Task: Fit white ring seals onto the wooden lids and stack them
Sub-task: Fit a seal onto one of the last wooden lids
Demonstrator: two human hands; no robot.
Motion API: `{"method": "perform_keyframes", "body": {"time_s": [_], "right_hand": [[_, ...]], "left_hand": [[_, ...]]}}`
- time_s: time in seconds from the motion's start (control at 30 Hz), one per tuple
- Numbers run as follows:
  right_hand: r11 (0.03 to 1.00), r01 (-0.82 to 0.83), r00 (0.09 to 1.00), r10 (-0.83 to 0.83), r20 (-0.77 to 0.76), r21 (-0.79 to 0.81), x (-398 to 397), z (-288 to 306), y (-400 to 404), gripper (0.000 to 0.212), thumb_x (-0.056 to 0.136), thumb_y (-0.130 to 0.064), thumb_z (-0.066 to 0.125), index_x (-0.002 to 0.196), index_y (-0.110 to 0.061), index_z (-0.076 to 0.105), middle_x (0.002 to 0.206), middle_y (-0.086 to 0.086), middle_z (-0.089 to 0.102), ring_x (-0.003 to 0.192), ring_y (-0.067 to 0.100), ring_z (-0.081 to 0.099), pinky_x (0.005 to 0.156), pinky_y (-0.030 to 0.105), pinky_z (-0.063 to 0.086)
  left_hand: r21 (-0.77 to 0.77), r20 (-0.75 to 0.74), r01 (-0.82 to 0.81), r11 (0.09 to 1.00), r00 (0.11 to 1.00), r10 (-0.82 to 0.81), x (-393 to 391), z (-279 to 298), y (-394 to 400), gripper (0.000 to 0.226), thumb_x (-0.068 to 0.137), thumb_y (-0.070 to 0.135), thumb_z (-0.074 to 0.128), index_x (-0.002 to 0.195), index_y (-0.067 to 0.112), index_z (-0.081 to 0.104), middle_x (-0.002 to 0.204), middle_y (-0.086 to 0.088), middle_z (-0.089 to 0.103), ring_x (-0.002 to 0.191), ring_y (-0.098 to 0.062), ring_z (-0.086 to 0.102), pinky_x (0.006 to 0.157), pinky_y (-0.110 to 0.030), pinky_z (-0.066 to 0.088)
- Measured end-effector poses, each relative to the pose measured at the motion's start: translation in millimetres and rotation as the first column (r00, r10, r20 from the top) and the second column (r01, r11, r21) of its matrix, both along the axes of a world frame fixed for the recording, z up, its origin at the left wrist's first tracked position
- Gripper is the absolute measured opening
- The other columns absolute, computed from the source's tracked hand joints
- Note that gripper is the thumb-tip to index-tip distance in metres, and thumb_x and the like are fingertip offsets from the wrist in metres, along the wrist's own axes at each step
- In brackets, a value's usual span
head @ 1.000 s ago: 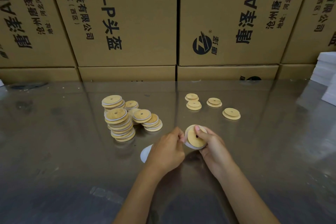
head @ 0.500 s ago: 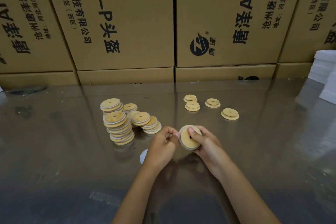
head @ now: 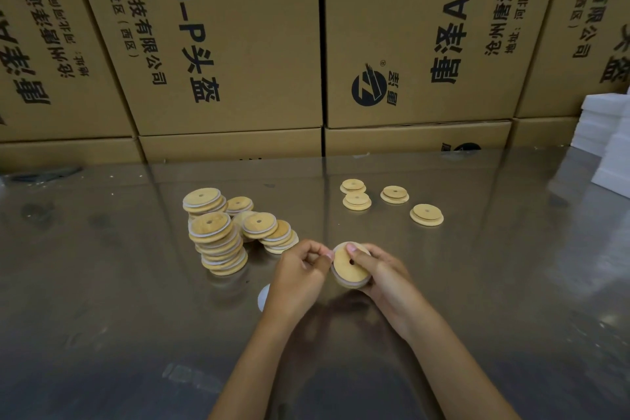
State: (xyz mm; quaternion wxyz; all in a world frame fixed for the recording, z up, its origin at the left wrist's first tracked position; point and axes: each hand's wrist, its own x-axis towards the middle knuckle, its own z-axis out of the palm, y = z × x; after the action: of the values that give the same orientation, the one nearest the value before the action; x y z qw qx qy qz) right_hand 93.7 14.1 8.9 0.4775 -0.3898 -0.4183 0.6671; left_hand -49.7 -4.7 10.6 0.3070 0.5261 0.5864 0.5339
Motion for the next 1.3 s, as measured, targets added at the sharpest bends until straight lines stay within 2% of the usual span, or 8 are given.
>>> {"method": "perform_keyframes", "body": {"time_s": [0.13,0.23,0.33,0.57,0.83,0.97,1.13,1.3], "right_hand": [[0.995,0.064,0.992,-0.071,-0.101,-0.077,-2.5,4.4,1.7,0.033,0.105,-0.017,0.046,0.123,0.007,0.060,0.114,0.025,0.068,0.098,0.027,0.064,0.093,0.043,0.052],[0.995,0.044,0.992,-0.055,-0.117,-0.093,-0.6,9.3,-0.3,0.039,0.107,-0.018,0.038,0.133,0.008,0.052,0.116,0.025,0.063,0.088,0.029,0.062,0.075,0.034,0.049],[0.997,-0.028,0.996,0.022,-0.086,-0.065,-0.2,12.5,-4.3,0.039,0.107,-0.021,0.037,0.133,0.004,0.054,0.110,0.019,0.065,0.076,0.021,0.068,0.068,0.030,0.042],[0.993,-0.108,0.994,0.108,0.007,0.056,-0.8,10.0,-5.9,0.035,0.105,-0.031,0.043,0.126,-0.012,0.064,0.111,0.023,0.072,0.078,0.018,0.071,0.080,0.035,0.059],[0.997,-0.045,0.999,0.043,0.023,0.070,-2.5,8.8,-7.6,0.033,0.100,-0.034,0.053,0.116,-0.011,0.070,0.069,-0.003,0.068,0.069,0.013,0.065,0.087,0.040,0.055],[0.998,-0.023,0.999,0.021,0.034,0.059,-4.2,9.0,-6.7,0.032,0.099,-0.037,0.055,0.112,-0.012,0.069,0.083,0.006,0.076,0.079,0.019,0.072,0.082,0.033,0.058],[0.999,-0.020,0.999,0.018,0.034,0.033,-2.3,9.8,-4.8,0.034,0.098,-0.039,0.055,0.115,-0.011,0.065,0.097,0.014,0.077,0.085,0.023,0.075,0.076,0.027,0.059],[0.999,-0.026,0.999,0.025,0.034,0.037,-2.6,8.6,-4.8,0.035,0.098,-0.038,0.055,0.114,-0.009,0.064,0.098,0.015,0.077,0.083,0.022,0.074,0.078,0.028,0.058]], "left_hand": [[0.061,-0.148,0.035,0.998,0.989,-0.026,3.9,-1.0,-3.7,0.013,0.084,0.016,0.069,0.093,0.026,0.068,0.087,0.009,0.066,0.076,-0.001,0.058,0.077,-0.025,0.048],[0.043,-0.416,0.090,0.995,0.907,-0.064,6.5,-6.6,-8.3,0.050,0.077,0.037,0.075,0.123,0.035,0.055,0.111,0.018,0.051,0.102,0.004,0.050,0.089,-0.019,0.043],[0.100,-0.514,0.054,0.994,0.858,0.005,7.3,-7.0,-10.6,0.064,0.072,0.044,0.077,0.129,0.037,0.049,0.112,0.022,0.042,0.107,0.002,0.045,0.088,-0.020,0.040],[0.193,-0.413,0.017,0.981,0.908,0.065,6.1,-1.3,-9.2,0.068,0.067,0.036,0.085,0.128,0.025,0.057,0.114,0.015,0.048,0.103,0.003,0.045,0.089,-0.011,0.038],[0.293,-0.357,-0.030,0.956,0.924,0.138,4.0,1.1,-9.5,0.056,0.063,0.030,0.088,0.113,0.026,0.063,0.106,0.017,0.052,0.098,0.013,0.047,0.077,-0.003,0.036],[0.314,-0.292,-0.111,0.943,0.934,0.207,-0.3,3.4,-6.7,0.054,0.063,0.025,0.089,0.110,0.026,0.062,0.105,0.012,0.053,0.098,0.008,0.050,0.081,-0.006,0.037],[0.485,-0.337,-0.363,0.796,0.762,0.553,-19.5,16.4,-8.8,0.058,0.067,0.028,0.085,0.119,0.018,0.062,0.115,0.000,0.056,0.113,-0.024,0.047,0.098,-0.039,0.037],[0.494,-0.230,-0.588,0.641,0.623,0.748,-52.2,24.5,-12.1,0.063,0.074,0.030,0.079,0.132,0.018,0.055,0.128,-0.005,0.051,0.120,-0.026,0.042,0.096,-0.045,0.031]]}}
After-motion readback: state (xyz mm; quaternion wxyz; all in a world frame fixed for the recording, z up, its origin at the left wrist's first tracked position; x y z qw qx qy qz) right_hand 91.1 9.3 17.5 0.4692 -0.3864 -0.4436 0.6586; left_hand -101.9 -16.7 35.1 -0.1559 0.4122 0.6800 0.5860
